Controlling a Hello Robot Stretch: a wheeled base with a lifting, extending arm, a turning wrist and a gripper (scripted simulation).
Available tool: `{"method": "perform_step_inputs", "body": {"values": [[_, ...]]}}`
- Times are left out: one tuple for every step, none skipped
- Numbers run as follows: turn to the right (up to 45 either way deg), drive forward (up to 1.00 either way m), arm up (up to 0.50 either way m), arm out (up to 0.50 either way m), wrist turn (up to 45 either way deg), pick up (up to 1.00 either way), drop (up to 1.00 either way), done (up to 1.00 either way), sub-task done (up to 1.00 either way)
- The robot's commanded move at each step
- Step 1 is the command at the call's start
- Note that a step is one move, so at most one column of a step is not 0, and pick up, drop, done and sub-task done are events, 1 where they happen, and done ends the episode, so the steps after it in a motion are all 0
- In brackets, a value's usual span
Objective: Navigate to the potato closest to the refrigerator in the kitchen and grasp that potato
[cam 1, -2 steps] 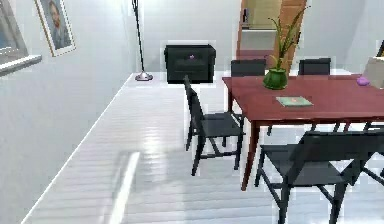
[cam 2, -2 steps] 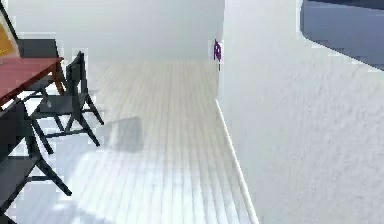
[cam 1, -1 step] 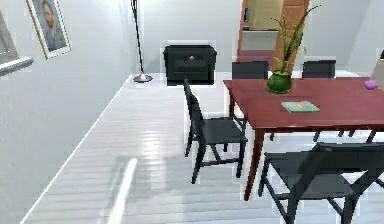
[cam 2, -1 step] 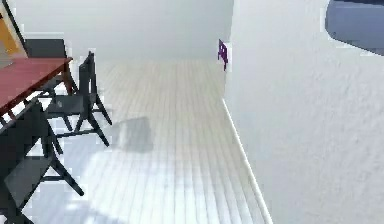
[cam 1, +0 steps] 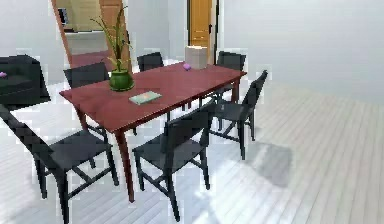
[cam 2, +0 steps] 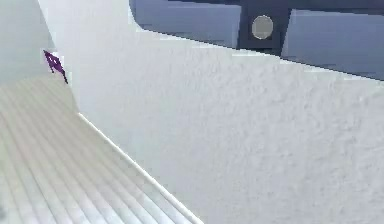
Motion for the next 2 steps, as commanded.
{"method": "perform_step_inputs", "body": {"values": [[33.0,0.0,0.0,0.0,0.0,0.0,0.0,0.0,0.0],[0.0,1.0,0.0,0.0,0.0,0.0,0.0,0.0,0.0]]}}
